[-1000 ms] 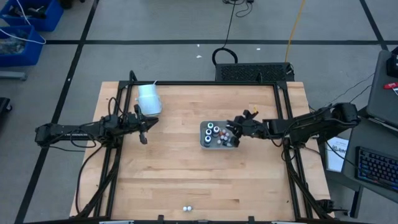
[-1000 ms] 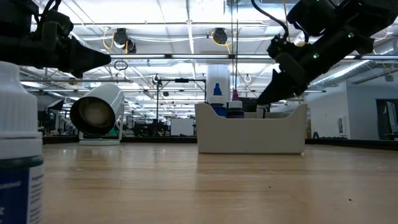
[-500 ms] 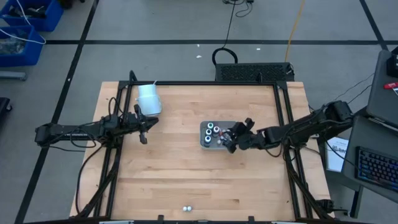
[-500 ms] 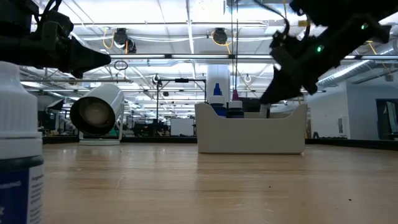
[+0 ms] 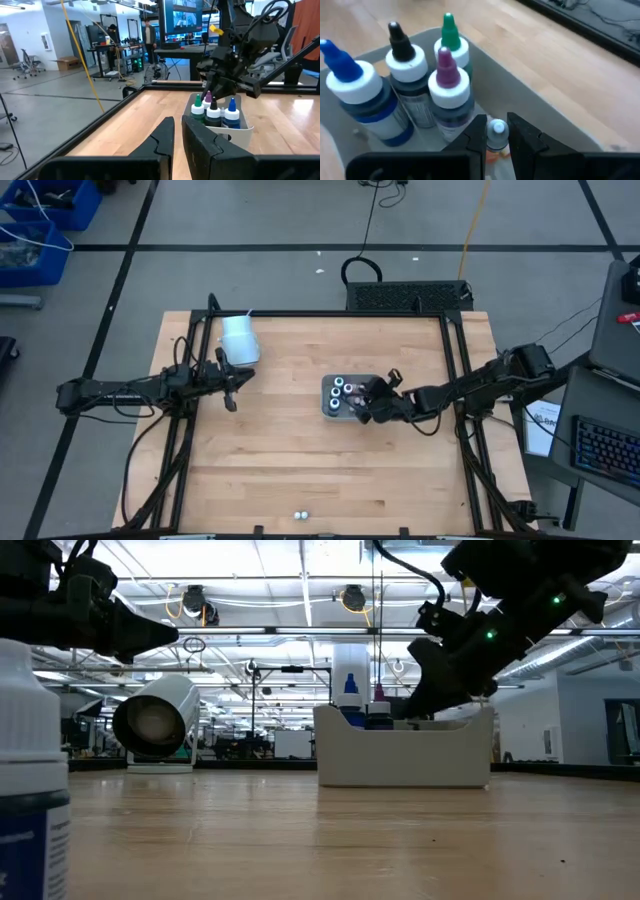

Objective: Pick & Place food coloring
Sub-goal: Put the bottom small blue food coloring bottle into the bin

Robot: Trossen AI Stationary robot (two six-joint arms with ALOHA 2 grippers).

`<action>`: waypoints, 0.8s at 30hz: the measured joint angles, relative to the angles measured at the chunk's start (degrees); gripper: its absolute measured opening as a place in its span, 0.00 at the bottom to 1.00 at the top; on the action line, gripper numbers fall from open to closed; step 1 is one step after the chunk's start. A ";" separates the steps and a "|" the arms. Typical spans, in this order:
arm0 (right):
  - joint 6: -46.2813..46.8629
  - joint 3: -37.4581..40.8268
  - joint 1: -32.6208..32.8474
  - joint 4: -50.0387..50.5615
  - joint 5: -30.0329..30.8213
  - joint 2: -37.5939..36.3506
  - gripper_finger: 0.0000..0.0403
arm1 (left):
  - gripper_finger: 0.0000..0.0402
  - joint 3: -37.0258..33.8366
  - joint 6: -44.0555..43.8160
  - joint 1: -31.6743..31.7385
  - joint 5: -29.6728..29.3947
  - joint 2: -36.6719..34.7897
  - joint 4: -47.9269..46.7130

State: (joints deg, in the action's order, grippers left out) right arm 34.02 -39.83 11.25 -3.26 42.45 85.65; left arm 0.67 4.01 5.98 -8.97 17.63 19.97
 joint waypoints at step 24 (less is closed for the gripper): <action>1.16 0.04 -0.17 3.15 -0.54 2.25 0.16 | 0.11 0.00 -1.33 -0.01 0.04 -0.01 0.15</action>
State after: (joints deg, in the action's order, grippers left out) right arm 35.17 -39.79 11.08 -0.11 41.92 87.90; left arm 0.67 2.68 5.97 -8.93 17.62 20.11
